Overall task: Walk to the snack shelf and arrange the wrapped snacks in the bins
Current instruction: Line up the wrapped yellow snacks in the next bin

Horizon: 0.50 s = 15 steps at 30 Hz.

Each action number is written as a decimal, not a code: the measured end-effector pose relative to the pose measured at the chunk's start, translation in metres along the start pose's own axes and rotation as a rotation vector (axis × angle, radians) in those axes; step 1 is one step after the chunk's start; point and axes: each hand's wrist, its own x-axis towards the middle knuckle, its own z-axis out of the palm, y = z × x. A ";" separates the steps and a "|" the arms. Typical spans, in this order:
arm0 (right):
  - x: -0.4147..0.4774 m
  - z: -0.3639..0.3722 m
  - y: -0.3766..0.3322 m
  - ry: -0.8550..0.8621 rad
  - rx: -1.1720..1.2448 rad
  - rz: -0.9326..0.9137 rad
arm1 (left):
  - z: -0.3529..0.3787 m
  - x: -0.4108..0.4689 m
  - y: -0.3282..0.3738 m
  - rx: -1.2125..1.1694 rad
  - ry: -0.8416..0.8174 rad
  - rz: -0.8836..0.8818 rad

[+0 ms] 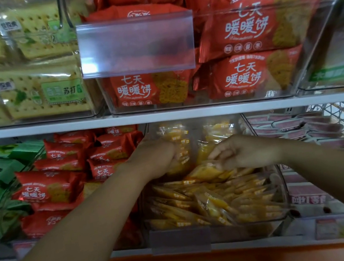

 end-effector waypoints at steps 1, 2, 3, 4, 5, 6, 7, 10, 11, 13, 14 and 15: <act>0.003 0.001 -0.002 0.030 0.014 -0.025 | 0.000 0.001 0.000 -0.011 0.008 0.000; 0.006 0.003 -0.005 0.073 0.000 -0.048 | 0.000 0.001 -0.001 -0.021 0.023 0.004; 0.011 0.005 -0.008 0.095 -0.024 -0.070 | 0.000 0.001 -0.001 -0.021 0.040 0.009; 0.017 0.009 -0.013 0.116 -0.049 -0.094 | -0.001 0.001 -0.001 -0.008 0.050 0.009; 0.024 0.012 -0.018 0.126 -0.059 -0.119 | -0.001 0.001 -0.001 0.008 0.061 0.009; 0.029 0.016 -0.024 0.124 -0.056 -0.129 | 0.000 0.001 -0.002 0.022 0.078 0.010; 0.035 0.021 -0.030 0.105 -0.029 -0.126 | 0.000 0.001 -0.003 0.031 0.099 0.014; 0.048 0.034 -0.041 0.136 -0.086 -0.161 | -0.004 -0.002 -0.009 0.014 0.100 0.004; 0.051 0.038 -0.040 0.202 -0.138 -0.187 | -0.007 -0.004 -0.011 -0.015 0.089 -0.009; 0.055 0.041 -0.035 0.320 -0.198 -0.219 | -0.013 -0.012 -0.014 -0.092 0.094 -0.044; 0.055 0.042 -0.032 0.351 -0.213 -0.227 | -0.015 -0.018 -0.014 -0.148 0.120 -0.051; 0.055 0.041 -0.029 0.367 -0.239 -0.231 | -0.017 -0.026 -0.011 -0.216 0.148 -0.046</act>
